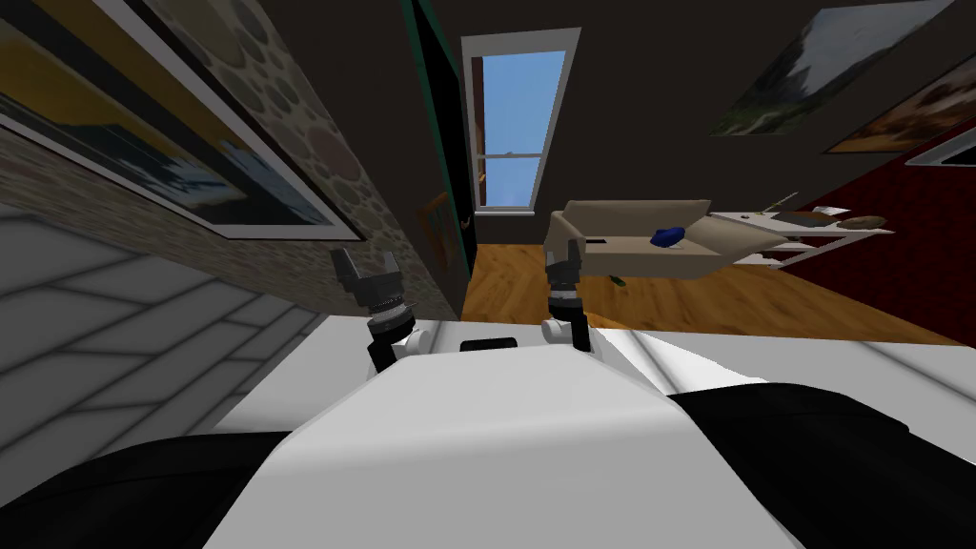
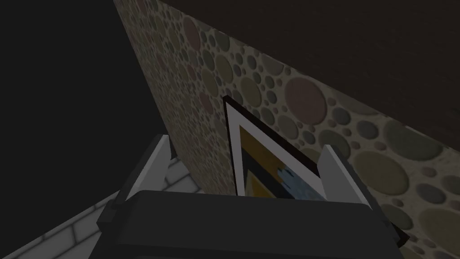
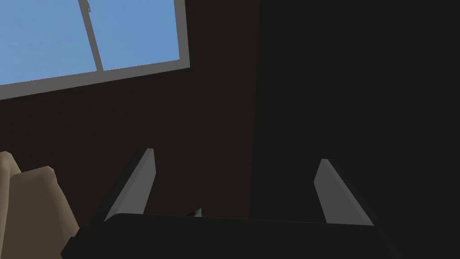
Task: Push the door open
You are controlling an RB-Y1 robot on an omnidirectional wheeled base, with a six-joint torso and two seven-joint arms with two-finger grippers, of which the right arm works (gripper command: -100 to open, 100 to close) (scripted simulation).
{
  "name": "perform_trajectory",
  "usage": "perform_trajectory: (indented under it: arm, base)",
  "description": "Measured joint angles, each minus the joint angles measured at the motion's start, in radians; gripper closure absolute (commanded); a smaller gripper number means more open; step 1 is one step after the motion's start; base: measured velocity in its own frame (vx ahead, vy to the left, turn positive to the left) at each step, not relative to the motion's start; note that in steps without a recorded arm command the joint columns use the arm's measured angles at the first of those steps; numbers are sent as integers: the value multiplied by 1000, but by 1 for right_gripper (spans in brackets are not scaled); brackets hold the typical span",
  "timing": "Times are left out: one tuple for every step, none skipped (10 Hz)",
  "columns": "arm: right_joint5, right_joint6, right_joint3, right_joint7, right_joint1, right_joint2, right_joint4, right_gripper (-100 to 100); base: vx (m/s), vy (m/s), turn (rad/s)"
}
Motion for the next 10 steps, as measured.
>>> perform_trajectory:
  arm:
    - [5, 3, 6, -2, -1, -6, 5, -100]
    - [10, 0, 10, -5, -7, -11, 19, -100]
    - [16, -3, 17, -7, -10, -14, 30, -100]
    - [23, -8, 26, -8, -10, -17, 42, -100]
    - [28, -9, 29, -12, -18, -23, 57, -100]
    - [36, -9, 36, -16, -23, -28, 70, -100]
    - [44, -13, 48, -17, -22, -29, 82, -100]
    - [52, -16, 55, -20, -30, -33, 99, -100]
    - [57, -18, 58, -25, -39, -39, 116, -100]
    - [66, -22, 69, -27, -42, -39, 132, -100]
  base:
    - [149, -120, 48]
    - [179, -132, 38]
    - [163, -139, 56]
    - [168, -141, 57]
    - [196, -157, 68]
    - [179, -133, 60]
    - [181, -129, 62]
    - [176, -127, 70]
    - [176, -106, 61]
    - [165, -90, 71]
